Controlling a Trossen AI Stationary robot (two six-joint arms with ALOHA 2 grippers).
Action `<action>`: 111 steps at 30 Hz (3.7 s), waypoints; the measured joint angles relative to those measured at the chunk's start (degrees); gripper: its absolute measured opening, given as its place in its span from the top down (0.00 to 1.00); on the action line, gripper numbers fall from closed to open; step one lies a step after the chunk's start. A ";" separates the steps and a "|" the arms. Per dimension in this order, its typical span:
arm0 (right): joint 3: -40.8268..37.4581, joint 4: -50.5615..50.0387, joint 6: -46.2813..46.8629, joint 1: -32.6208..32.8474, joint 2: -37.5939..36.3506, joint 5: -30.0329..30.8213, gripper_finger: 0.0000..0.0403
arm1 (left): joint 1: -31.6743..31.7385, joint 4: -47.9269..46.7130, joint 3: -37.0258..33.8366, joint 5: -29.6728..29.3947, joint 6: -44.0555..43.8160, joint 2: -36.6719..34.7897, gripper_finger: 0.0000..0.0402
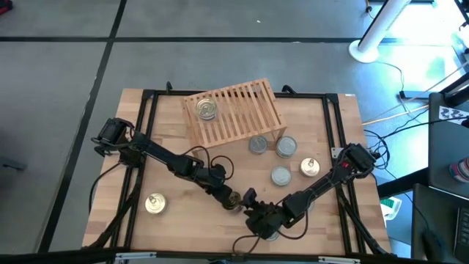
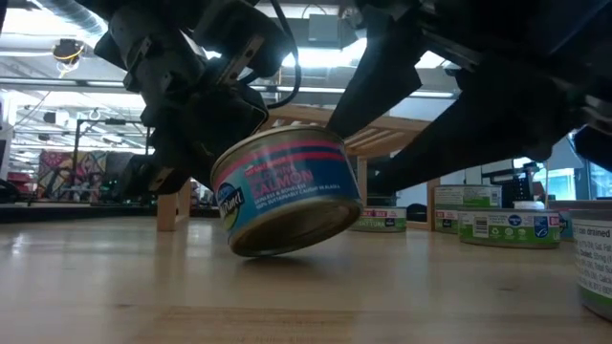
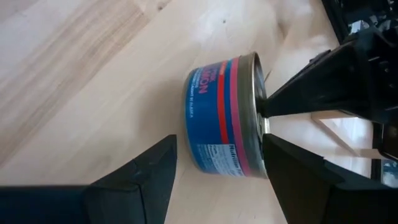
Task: Stack canned seafood by type on shelf
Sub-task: Stack the blue tuna can on top of the blue tuna can on the shelf
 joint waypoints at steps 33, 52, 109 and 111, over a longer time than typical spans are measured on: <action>0.00 0.99 1.72 -0.61 0.00 -2.07 0.22 | 0.00 0.11 0.02 0.24 -0.17 -0.05 1.00; 0.29 6.25 -10.28 -0.53 3.66 4.25 0.21 | 0.00 0.28 0.04 1.39 -0.29 -0.07 1.00; 0.03 7.85 -19.23 -1.60 3.85 -5.45 0.21 | 1.46 -1.37 0.09 5.68 -0.13 -0.17 1.00; 0.02 7.87 -19.23 -1.60 3.85 -5.45 0.21 | 1.46 -1.36 0.09 5.67 -0.11 -0.17 1.00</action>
